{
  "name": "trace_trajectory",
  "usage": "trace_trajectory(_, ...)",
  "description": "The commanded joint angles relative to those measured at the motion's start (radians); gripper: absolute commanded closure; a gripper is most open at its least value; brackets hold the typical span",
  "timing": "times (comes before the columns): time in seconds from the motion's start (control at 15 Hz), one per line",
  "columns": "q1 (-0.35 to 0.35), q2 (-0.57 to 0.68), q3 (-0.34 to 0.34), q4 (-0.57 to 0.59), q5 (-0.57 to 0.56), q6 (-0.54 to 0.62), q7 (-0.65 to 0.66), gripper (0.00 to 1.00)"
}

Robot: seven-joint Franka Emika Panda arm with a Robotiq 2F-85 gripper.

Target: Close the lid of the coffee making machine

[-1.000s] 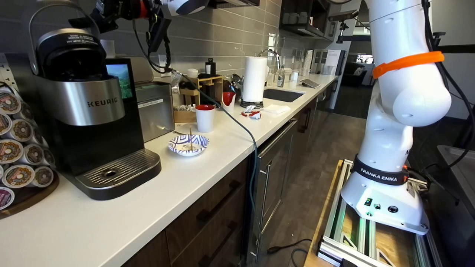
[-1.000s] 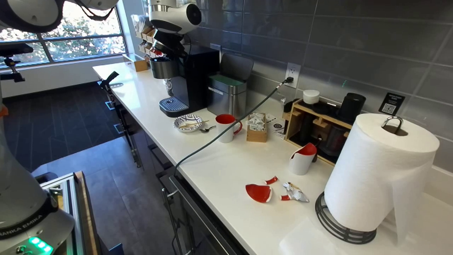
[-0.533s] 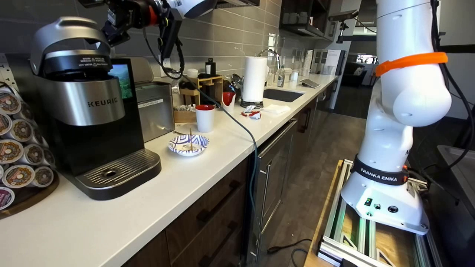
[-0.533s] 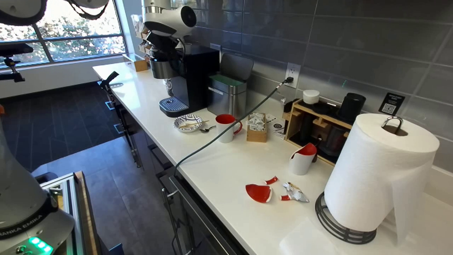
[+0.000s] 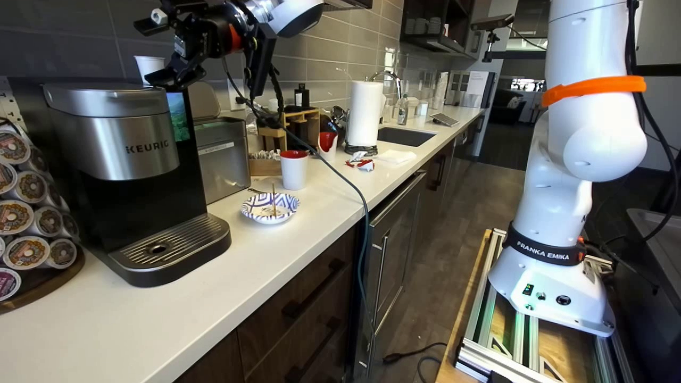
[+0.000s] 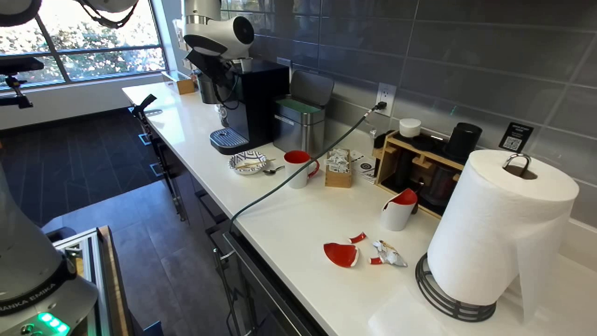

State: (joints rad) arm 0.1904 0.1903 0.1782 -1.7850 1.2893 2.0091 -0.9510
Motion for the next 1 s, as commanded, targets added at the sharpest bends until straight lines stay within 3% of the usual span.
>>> trace_trajectory(0.0,-0.017,-0.095,-0.011,-0.091,0.058,0.082,-0.03,0.0)
trace_trajectory(0.2,-0.031,-0.206,-0.027,-0.158,0.064,0.145,-0.04,0.0)
trace_trajectory(0.6,-0.063,-0.437,-0.043,-0.36,-0.255,0.246,0.206,0.0)
trace_trajectory(0.93,-0.082,-0.531,-0.035,-0.498,-0.42,0.444,0.39,0.0)
